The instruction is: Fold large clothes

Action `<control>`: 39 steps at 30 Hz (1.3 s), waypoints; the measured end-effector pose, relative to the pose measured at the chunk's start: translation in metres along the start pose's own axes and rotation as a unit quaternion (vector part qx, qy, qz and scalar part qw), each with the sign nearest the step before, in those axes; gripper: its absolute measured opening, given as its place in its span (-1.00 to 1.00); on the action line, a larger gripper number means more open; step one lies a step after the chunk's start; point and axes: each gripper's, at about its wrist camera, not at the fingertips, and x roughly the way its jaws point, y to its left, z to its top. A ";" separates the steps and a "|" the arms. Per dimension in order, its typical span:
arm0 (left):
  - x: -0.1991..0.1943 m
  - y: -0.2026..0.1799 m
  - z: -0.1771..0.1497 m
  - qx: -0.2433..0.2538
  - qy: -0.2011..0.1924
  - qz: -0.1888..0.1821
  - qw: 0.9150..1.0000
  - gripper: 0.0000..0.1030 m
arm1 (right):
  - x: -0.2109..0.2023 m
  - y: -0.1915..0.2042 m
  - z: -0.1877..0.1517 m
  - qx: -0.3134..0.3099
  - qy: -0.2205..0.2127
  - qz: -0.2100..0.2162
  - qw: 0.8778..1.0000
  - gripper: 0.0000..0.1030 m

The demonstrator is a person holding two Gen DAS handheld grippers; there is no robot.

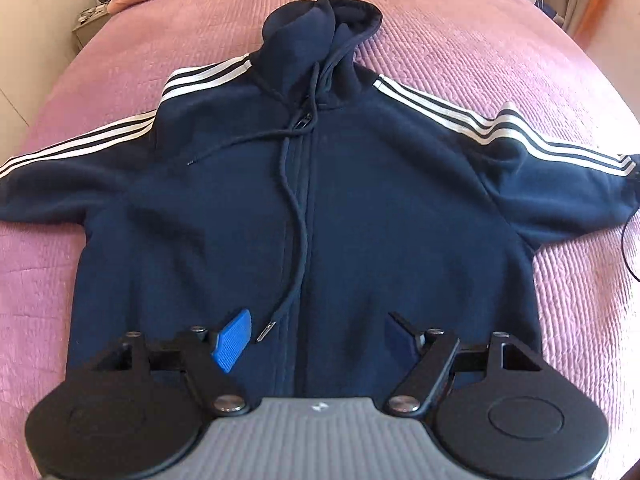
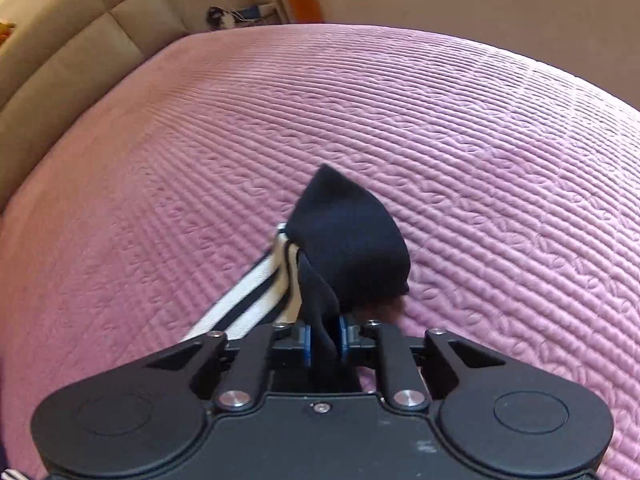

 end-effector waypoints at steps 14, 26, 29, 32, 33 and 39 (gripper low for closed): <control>-0.002 0.089 -0.029 -0.033 -0.047 0.043 0.997 0.36 | -0.171 0.152 -0.126 -0.155 -0.103 0.084 0.979 -0.68; -0.012 0.247 -0.040 -0.104 -0.057 0.033 0.992 0.43 | -0.284 0.389 -0.302 -0.278 -0.138 0.251 0.917 -0.68; -0.013 0.285 -0.038 -0.130 -0.062 0.030 0.989 0.45 | -0.295 0.450 -0.365 -0.311 -0.116 0.290 0.898 -0.59; -0.010 0.321 -0.036 -0.141 -0.066 0.041 0.987 0.46 | -0.287 0.506 -0.438 -0.392 -0.035 0.321 0.862 0.55; -0.009 0.333 -0.036 -0.144 -0.067 0.045 0.986 0.46 | -0.284 0.518 -0.462 -0.425 -0.011 0.327 0.844 0.56; 0.007 0.390 -0.025 -0.173 -0.078 0.060 0.980 0.50 | -0.268 0.502 -0.511 -0.496 0.015 0.273 0.824 0.43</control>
